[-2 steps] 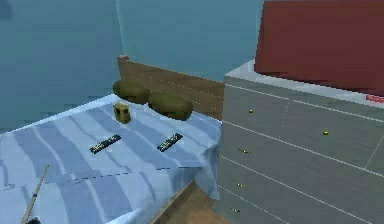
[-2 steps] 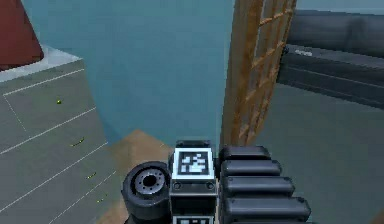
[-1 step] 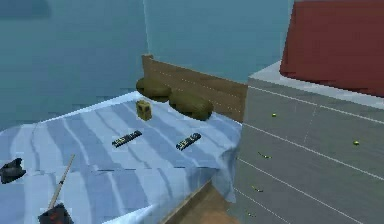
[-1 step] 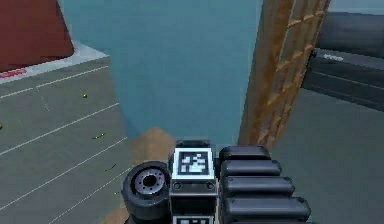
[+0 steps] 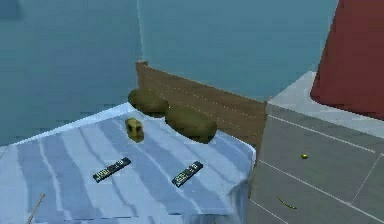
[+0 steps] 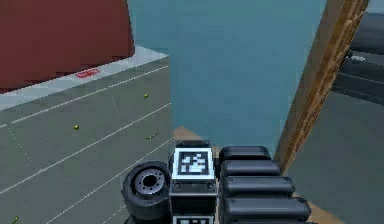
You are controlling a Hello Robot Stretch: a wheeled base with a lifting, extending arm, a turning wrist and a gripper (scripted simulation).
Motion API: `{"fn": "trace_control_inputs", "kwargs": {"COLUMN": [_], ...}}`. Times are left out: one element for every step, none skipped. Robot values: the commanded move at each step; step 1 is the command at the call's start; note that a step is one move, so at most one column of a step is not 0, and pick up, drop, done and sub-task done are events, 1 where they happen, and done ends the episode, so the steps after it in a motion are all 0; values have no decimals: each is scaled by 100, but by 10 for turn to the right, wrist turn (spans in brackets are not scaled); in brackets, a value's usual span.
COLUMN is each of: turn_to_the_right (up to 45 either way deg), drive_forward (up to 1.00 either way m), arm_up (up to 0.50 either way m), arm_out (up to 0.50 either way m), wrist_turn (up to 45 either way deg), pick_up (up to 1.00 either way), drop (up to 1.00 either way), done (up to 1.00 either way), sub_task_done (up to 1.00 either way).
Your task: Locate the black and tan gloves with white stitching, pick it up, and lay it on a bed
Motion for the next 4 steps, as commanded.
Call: {"fn": "trace_control_inputs", "kwargs": {"turn_to_the_right": [-450,-450,450,450], "drive_forward": [0,0,0,0], "arm_up": [0,0,0,0], "arm_out": [0,0,0,0], "wrist_turn": [0,0,0,0], "pick_up": [0,0,0,0], "drop": [0,0,0,0], "done": [0,0,0,0], "sub_task_done": [0,0,0,0]}}
